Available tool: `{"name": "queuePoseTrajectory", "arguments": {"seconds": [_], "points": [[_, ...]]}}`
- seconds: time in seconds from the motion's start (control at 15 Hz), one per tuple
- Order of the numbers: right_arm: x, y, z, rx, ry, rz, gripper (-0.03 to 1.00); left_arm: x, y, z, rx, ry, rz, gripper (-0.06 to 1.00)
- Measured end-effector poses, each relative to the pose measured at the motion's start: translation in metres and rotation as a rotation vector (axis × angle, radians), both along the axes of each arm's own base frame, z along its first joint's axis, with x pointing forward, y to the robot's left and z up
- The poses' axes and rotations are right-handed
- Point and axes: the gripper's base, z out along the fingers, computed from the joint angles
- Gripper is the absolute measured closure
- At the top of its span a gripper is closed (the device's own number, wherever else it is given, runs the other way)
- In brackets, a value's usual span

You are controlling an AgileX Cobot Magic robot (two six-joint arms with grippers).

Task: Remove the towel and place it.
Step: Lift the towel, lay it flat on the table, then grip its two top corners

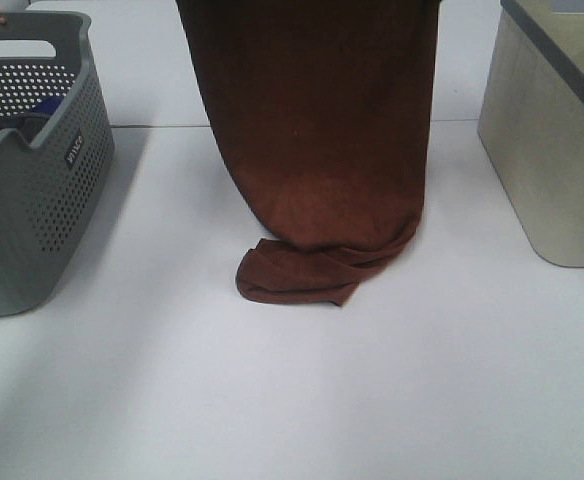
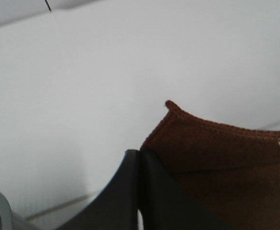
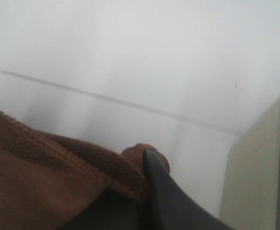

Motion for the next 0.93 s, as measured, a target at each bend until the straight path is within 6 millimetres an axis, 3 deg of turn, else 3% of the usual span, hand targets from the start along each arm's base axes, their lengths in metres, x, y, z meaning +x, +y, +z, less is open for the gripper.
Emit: {"name": "queuePoseTrajectory", "arguments": {"seconds": [0.07, 0.2, 0.27, 0.33, 0.4, 0.47, 0.6, 0.8, 0.93], "points": [[0.008, 0.003, 0.017, 0.013, -0.1, 0.016, 0.97, 0.006, 0.009, 0.014, -0.034, -0.098, -0.001, 0.94], [0.01, 0.004, 0.071, 0.036, -0.347, 0.048, 0.97, 0.008, 0.018, 0.06, -0.108, -0.332, -0.021, 0.94], [0.005, 0.003, 0.103, 0.041, -0.481, 0.062, 0.97, 0.003, 0.019, 0.087, -0.129, -0.454, -0.04, 0.94], [-0.015, -0.002, 0.157, 0.069, -0.672, 0.069, 0.97, -0.013, 0.021, 0.138, -0.152, -0.669, -0.069, 0.94], [-0.024, -0.005, 0.173, 0.087, -0.72, 0.068, 0.97, -0.021, 0.023, 0.156, -0.163, -0.745, -0.076, 0.94], [-0.029, -0.006, 0.179, 0.094, -0.724, 0.071, 0.97, -0.026, 0.024, 0.166, -0.165, -0.782, -0.079, 0.94], [-0.027, -0.005, 0.171, 0.071, -0.653, 0.076, 0.97, -0.025, 0.025, 0.163, -0.134, -0.753, -0.068, 0.94], [-0.014, -0.001, 0.131, 0.017, -0.426, 0.083, 0.97, -0.011, 0.026, 0.13, -0.079, -0.51, -0.013, 0.94], [-0.006, 0.002, 0.09, -0.032, -0.203, 0.089, 0.97, -0.003, 0.025, 0.094, -0.062, -0.265, 0.02, 0.94]]}}
